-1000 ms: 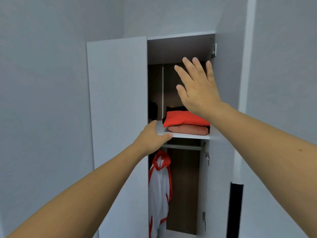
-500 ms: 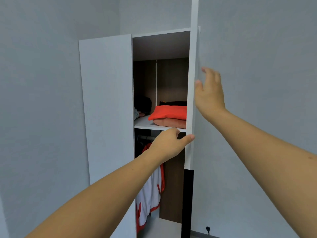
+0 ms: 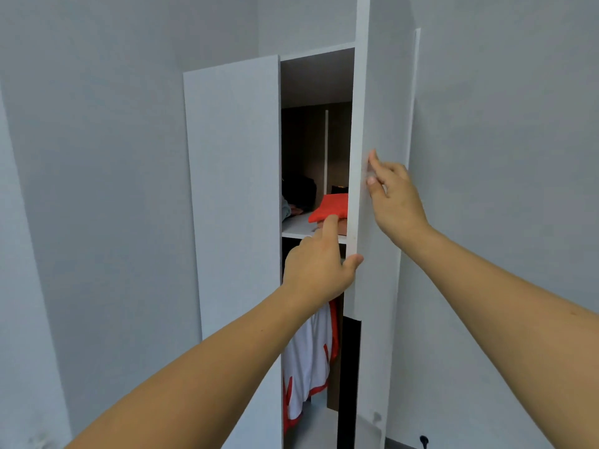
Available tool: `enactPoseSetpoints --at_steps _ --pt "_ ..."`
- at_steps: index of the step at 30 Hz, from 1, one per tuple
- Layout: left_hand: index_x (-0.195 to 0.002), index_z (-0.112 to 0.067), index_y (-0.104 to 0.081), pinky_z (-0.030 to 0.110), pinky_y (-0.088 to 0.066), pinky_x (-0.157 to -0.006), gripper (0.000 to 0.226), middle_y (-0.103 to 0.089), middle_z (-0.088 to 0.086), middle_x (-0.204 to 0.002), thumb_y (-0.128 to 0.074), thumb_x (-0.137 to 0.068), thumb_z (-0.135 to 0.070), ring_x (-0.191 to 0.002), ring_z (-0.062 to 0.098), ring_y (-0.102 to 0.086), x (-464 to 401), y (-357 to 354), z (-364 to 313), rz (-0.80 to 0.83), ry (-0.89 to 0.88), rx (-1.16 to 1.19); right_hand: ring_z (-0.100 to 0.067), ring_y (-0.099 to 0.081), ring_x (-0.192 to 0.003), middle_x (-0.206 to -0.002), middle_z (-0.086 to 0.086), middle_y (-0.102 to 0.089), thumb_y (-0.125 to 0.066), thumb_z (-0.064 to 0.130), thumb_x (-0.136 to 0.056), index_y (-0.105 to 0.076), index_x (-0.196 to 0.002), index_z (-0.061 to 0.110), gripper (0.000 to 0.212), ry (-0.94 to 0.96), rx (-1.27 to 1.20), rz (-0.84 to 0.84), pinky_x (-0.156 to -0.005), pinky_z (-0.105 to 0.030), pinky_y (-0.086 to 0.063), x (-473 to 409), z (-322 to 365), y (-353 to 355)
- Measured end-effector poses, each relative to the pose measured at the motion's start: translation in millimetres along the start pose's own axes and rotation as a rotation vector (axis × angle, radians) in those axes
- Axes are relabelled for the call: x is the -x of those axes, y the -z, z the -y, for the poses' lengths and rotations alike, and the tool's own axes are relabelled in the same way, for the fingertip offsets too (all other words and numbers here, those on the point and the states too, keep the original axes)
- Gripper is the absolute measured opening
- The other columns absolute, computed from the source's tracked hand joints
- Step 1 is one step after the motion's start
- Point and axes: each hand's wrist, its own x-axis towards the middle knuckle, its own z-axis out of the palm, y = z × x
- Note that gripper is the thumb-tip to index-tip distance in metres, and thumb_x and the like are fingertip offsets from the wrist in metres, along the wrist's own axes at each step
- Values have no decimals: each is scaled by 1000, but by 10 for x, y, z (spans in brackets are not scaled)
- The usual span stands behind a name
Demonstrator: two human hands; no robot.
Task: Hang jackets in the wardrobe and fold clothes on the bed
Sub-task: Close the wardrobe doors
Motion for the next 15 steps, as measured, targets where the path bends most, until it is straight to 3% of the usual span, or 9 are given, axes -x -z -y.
enactPoseSetpoints --at_steps 3,6,9,15 --pt "-152 -25 -15 36 -51 -81 83 -52 -1 -137 -59 -88 -55 -107 21 -59 3 24 315 -79 -59 -47 2 -37 -111 -141 7 -33 -38 27 -106 -21 -154 35 51 72 93 46 -82 -1 -27 -74 -49 -249" --pt "-155 -28 -9 40 -44 -103 80 -33 0 -154 -52 -93 -52 -133 22 -43 -16 18 654 -94 -135 -97 -5 -38 -122 -149 5 -26 -39 26 -105 -15 -155 32 56 187 204 74 -98 -19 -37 -141 -86 -493" --pt "-156 -29 -8 46 -33 -113 75 -17 1 -162 -49 -97 -49 -146 25 -23 -119 -28 1037 -105 -169 -155 -19 -25 -143 -159 0 -17 -43 27 -103 -13 -156 26 61 284 318 119 -115 -37 -31 -221 -179 -764" --pt "-157 -22 -12 52 -19 -119 77 -6 1 -164 -51 -96 -49 -150 28 -6 -579 -158 1910 -56 -280 -359 -24 0 -150 -164 -1 6 -53 45 -95 2 -156 23 85 399 676 297 -122 -41 -8 -474 -442 -1329"
